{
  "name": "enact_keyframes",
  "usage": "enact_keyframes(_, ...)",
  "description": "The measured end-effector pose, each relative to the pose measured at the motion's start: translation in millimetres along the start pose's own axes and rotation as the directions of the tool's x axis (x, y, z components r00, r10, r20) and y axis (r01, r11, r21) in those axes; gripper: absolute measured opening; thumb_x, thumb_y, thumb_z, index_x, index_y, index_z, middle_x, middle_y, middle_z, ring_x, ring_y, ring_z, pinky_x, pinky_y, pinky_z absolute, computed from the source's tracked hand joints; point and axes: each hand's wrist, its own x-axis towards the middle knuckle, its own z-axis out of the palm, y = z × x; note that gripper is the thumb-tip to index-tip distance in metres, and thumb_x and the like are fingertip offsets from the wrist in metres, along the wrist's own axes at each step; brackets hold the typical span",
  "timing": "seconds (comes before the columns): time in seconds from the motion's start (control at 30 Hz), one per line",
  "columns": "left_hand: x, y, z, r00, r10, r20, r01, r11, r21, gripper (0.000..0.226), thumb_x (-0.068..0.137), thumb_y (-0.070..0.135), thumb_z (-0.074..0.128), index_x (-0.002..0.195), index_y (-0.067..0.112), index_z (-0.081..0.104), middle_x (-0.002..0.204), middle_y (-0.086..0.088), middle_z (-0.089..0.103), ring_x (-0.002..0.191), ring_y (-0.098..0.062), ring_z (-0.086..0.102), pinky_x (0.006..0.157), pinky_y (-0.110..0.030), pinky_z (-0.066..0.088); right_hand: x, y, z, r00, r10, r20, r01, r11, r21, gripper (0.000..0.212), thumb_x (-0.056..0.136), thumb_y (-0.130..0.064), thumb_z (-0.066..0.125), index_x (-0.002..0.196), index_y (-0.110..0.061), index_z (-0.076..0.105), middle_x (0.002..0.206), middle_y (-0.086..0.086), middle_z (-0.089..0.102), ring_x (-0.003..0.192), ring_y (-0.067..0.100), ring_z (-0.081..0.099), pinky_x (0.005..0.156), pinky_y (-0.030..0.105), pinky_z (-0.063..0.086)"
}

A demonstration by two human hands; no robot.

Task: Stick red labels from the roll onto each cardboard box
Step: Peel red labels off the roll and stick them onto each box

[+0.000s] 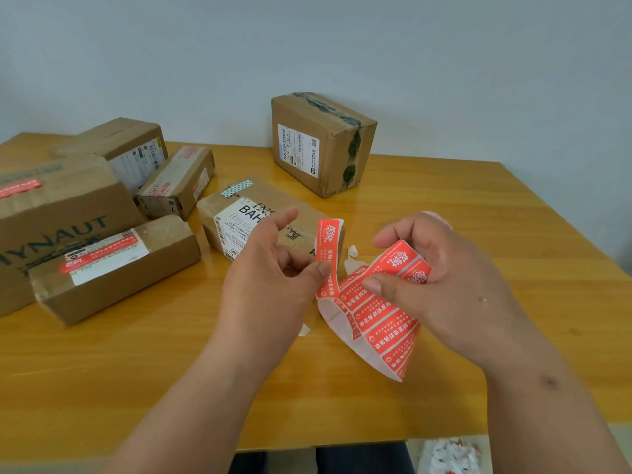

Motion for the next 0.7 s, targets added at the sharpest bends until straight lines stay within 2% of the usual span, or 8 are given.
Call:
enact_keyframes(0.13,0.2,0.4,0.0,0.999,0.001,-0.037,0.0,1.0,0.004,0.066,0.085,0.018,0.071,0.14,0.035,0.038,0.077,0.008,0.073,0.076,-0.002,0.07,0.07,-0.02,0.049,0.6,2.5,-2.6,0.999,0.031,-0.04,-0.029,0.998,0.056,0.029,0.076,-0.029,0.078,0.089,-0.041,0.055,0.084,-0.013,0.066,0.073,-0.005,0.065,0.051,0.009,0.047)
enact_keyframes(0.37,0.7,0.9,-6.2,0.999,-0.01,-0.033,0.01,1.0,-0.017,0.064,0.086,0.02,0.07,0.14,0.034,0.039,0.08,0.008,0.075,0.079,-0.005,0.071,0.079,-0.026,0.052,10.3,13.3,-5.4,0.983,0.073,-0.169,-0.075,0.997,-0.009,0.023,0.083,-0.029,0.073,0.095,-0.037,0.056,0.107,-0.002,0.062,0.072,-0.004,0.062,0.052,0.006,0.043)
enact_keyframes(0.43,-0.8,2.3,-6.4,1.0,-0.021,-0.011,0.021,0.999,-0.044,0.062,0.086,0.02,0.07,0.139,0.033,0.041,0.081,0.006,0.075,0.079,-0.005,0.071,0.08,-0.026,0.051,18.1,18.1,-2.3,0.974,0.052,-0.222,-0.104,0.967,-0.231,0.027,0.088,-0.038,0.064,0.112,-0.043,0.054,0.126,-0.005,0.055,0.097,-0.001,0.06,0.082,0.019,0.049)
enact_keyframes(0.47,-1.8,3.5,-6.4,1.0,-0.029,0.003,0.029,0.998,-0.056,0.061,0.086,0.019,0.07,0.138,0.033,0.041,0.081,0.006,0.075,0.079,-0.005,0.071,0.078,-0.025,0.05,21.8,20.3,-0.3,0.972,0.044,-0.23,-0.132,0.914,-0.383,0.035,0.09,-0.043,0.058,0.124,-0.044,0.05,0.139,-0.006,0.045,0.121,0.009,0.05,0.103,0.033,0.041)
enact_keyframes(0.53,-3.2,5.3,-6.4,0.998,-0.041,0.041,0.044,0.996,-0.081,0.059,0.086,0.018,0.069,0.136,0.032,0.042,0.08,0.003,0.075,0.077,-0.007,0.072,0.076,-0.024,0.05,25.0,16.1,4.1,0.967,0.056,-0.248,-0.186,0.822,-0.539,0.043,0.094,-0.047,0.047,0.137,-0.044,0.043,0.158,-0.006,0.018,0.143,0.022,0.018,0.117,0.046,0.014)
enact_keyframes(0.57,-3.5,5.6,-6.5,0.997,-0.045,0.062,0.05,0.995,-0.085,0.058,0.086,0.017,0.069,0.135,0.032,0.043,0.08,0.001,0.075,0.077,-0.009,0.072,0.076,-0.026,0.052,25.7,13.5,6.5,0.963,0.057,-0.262,-0.195,0.82,-0.538,0.042,0.095,-0.047,0.046,0.137,-0.043,0.044,0.159,-0.008,0.014,0.145,0.021,0.012,0.117,0.047,0.009)
enact_keyframes(0.63,-3.8,6.1,-6.9,0.994,-0.053,0.1,0.06,0.996,-0.072,0.055,0.086,0.016,0.069,0.133,0.031,0.044,0.079,0.0,0.075,0.075,-0.011,0.073,0.075,-0.028,0.054,23.1,8.1,10.2,0.955,0.016,-0.296,-0.149,0.888,-0.435,0.033,0.093,-0.046,0.049,0.126,-0.042,0.053,0.148,-0.01,0.033,0.14,0.018,0.023,0.115,0.048,0.019)
enact_keyframes(0.7,-3.3,5.9,-7.0,0.989,-0.057,0.133,0.064,0.997,-0.044,0.053,0.085,0.017,0.07,0.131,0.03,0.047,0.078,0.0,0.075,0.075,-0.011,0.073,0.075,-0.028,0.054,19.6,0.8,14.6,0.954,-0.005,-0.3,-0.067,0.971,-0.229,0.016,0.091,-0.046,0.052,0.104,-0.041,0.06,0.116,-0.021,0.053,0.118,0.001,0.046,0.101,0.031,0.038)
